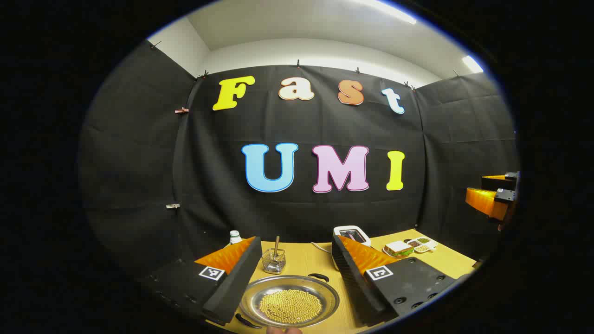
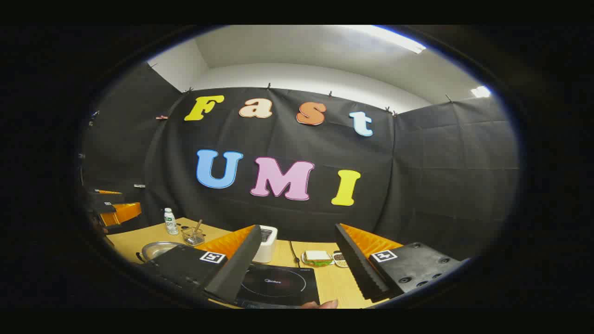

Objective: First push the handle of the pot to place it horizontally, then grasp the pot with both hands and set it on the induction cooktop.

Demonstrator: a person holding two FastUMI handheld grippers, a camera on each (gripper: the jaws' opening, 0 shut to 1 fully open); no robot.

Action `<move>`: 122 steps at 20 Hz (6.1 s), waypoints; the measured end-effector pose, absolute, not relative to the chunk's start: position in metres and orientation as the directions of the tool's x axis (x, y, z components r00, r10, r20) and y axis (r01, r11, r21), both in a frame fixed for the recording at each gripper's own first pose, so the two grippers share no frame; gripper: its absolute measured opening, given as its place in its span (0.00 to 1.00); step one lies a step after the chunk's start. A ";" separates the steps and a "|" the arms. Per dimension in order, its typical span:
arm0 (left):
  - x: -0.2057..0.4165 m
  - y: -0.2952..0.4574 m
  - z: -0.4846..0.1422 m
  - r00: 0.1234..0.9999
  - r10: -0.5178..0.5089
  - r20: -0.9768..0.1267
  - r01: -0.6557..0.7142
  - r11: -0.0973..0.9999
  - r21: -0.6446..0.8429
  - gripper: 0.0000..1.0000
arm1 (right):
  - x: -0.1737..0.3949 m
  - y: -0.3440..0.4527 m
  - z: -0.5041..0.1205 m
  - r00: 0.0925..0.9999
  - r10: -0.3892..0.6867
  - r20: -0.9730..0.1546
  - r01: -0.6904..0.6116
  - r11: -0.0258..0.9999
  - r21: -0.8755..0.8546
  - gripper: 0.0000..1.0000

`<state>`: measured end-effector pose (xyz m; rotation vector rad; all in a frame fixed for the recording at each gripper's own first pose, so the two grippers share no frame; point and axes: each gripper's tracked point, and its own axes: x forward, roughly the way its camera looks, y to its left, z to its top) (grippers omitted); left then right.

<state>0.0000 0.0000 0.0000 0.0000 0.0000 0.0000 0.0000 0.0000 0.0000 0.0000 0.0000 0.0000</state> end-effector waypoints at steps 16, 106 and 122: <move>0.005 0.004 -0.005 1.000 0.013 -0.005 -0.013 1.000 0.012 0.95 | 0.006 0.004 -0.001 1.000 0.007 0.005 -0.007 1.000 -0.012 0.98; 0.103 0.217 -0.364 0.373 0.006 -0.928 0.228 0.969 0.098 0.05 | 0.024 0.015 -0.065 0.992 -0.027 -0.119 0.010 0.990 -0.142 0.98; 0.091 0.241 -0.293 0.597 0.076 -0.798 0.098 0.981 0.167 0.05 | 0.030 0.041 -0.086 0.981 0.040 -0.188 -0.054 0.996 -0.074 0.98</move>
